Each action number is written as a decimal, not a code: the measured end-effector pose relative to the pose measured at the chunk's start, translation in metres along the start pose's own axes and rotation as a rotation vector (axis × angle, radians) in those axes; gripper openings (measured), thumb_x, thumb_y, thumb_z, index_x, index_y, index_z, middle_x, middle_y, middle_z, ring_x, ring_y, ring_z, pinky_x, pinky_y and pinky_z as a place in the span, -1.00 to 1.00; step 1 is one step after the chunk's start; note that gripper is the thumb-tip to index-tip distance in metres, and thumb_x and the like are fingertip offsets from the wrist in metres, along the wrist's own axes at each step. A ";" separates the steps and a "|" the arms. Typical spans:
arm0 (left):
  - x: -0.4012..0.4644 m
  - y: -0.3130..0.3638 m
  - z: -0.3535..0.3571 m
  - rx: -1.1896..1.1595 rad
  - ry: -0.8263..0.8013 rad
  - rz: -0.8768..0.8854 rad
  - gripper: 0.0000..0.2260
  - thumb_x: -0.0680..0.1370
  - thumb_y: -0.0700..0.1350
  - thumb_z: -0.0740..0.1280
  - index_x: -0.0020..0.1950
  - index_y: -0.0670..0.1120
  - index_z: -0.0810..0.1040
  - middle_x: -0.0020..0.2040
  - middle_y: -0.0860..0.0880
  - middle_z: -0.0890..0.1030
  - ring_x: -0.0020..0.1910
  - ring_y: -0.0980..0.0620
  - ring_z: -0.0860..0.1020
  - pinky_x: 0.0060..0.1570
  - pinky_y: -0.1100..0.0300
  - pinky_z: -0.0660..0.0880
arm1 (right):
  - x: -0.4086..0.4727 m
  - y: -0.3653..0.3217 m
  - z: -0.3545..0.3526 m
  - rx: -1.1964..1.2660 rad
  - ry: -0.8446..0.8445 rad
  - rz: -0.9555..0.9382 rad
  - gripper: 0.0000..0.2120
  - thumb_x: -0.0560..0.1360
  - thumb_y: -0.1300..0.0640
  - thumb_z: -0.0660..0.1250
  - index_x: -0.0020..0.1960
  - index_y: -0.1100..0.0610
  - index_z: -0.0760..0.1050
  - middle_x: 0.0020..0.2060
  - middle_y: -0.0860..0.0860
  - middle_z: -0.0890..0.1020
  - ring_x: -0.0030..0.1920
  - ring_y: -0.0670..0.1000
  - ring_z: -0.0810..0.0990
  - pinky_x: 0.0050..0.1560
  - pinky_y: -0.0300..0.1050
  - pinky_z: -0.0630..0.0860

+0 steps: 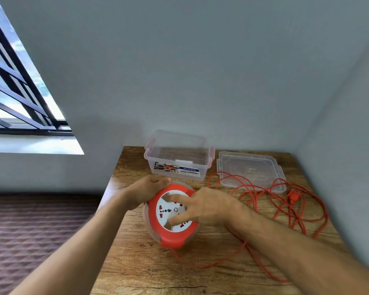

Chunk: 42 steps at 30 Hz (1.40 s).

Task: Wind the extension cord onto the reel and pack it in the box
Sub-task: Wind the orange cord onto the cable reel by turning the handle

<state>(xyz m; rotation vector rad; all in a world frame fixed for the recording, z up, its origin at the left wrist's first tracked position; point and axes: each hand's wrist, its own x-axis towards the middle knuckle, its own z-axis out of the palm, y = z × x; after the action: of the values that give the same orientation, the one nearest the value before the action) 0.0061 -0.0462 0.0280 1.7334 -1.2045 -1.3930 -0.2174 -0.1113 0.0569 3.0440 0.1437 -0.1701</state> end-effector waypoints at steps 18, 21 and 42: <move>0.006 0.012 0.038 -0.100 0.492 0.181 -0.56 0.68 0.14 0.26 -0.06 -0.18 0.73 -0.18 -0.24 0.76 -0.22 -0.25 0.73 -0.07 -0.18 0.67 | 0.026 -0.033 0.008 0.736 0.520 1.183 -0.55 0.51 -0.14 0.33 0.32 -0.02 0.33 0.00 0.09 0.67 -0.26 0.13 0.71 -0.39 -0.13 0.53; 0.002 0.009 0.022 -0.193 0.409 0.121 -0.50 0.68 0.16 0.25 0.02 -0.29 0.69 -0.07 -0.39 0.72 -0.18 -0.34 0.72 -0.04 -0.18 0.66 | -0.002 -0.015 0.005 0.081 0.413 0.652 -0.51 0.48 0.07 0.39 0.35 -0.12 0.31 0.14 0.12 0.62 -0.24 0.18 0.66 -0.36 0.01 0.57; 0.010 0.049 -0.007 0.330 -0.205 -0.084 -0.63 0.68 0.15 0.25 0.22 -0.06 0.70 0.05 -0.07 0.80 -0.03 -0.04 0.79 -0.09 0.18 0.70 | 0.002 -0.010 -0.026 -0.102 -0.099 -0.050 -0.40 0.53 0.13 0.40 0.42 -0.30 0.26 0.49 0.09 0.27 -0.28 0.22 0.55 -0.50 -0.11 0.44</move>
<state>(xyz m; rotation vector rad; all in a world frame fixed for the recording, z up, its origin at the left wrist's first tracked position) -0.0003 -0.0764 0.0688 1.9159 -1.5615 -1.5177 -0.2135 -0.0991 0.0815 2.9244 0.2151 -0.3065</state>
